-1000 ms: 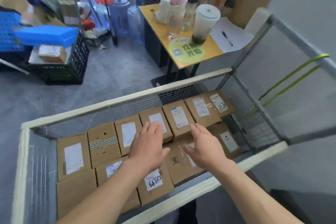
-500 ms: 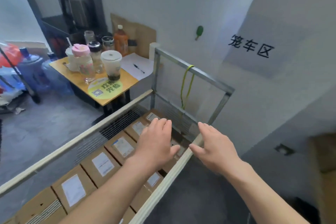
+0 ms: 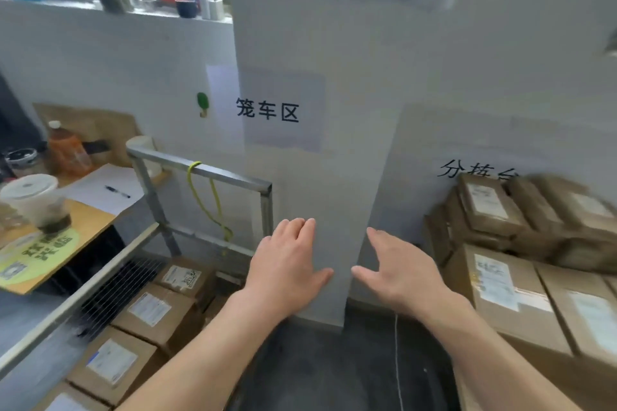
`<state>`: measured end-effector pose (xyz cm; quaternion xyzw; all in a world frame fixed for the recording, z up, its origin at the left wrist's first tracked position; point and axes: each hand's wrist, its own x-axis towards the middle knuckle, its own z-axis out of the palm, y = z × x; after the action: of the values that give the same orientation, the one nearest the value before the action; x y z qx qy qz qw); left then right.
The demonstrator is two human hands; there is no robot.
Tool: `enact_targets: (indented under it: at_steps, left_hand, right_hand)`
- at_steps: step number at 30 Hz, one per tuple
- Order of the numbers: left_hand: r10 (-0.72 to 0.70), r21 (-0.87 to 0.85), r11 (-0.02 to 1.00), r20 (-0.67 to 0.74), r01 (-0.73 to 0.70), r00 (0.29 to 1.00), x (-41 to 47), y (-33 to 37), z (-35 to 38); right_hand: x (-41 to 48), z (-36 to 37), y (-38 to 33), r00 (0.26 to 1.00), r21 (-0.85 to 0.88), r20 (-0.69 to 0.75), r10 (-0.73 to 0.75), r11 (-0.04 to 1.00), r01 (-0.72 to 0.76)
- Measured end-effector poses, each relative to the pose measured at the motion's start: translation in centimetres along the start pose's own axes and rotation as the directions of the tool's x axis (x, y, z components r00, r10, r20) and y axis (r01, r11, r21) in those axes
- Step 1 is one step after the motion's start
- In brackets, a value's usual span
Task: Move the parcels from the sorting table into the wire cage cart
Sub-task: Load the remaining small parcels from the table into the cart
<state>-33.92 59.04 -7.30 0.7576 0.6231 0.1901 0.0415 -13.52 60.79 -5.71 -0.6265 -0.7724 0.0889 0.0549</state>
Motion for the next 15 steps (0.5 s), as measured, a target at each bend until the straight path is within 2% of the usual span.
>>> enact_targets:
  at_steps: [8, 15]
  left_hand:
    - [0.148, -0.027, 0.989, 0.065, -0.146, 0.987, 5.4, 11.1, 3.5]
    - [0.271, -0.068, 0.962, 0.183, -0.263, 0.945, 8.4, 16.6, 7.4]
  right_hand:
    - [-2.7, -3.8, 12.1, 0.976, 0.040, -0.081, 0.201, 0.979, -0.198]
    - [-4.9, -4.4, 18.8, 0.928, 0.089, -0.136, 0.346, 0.937, -0.337]
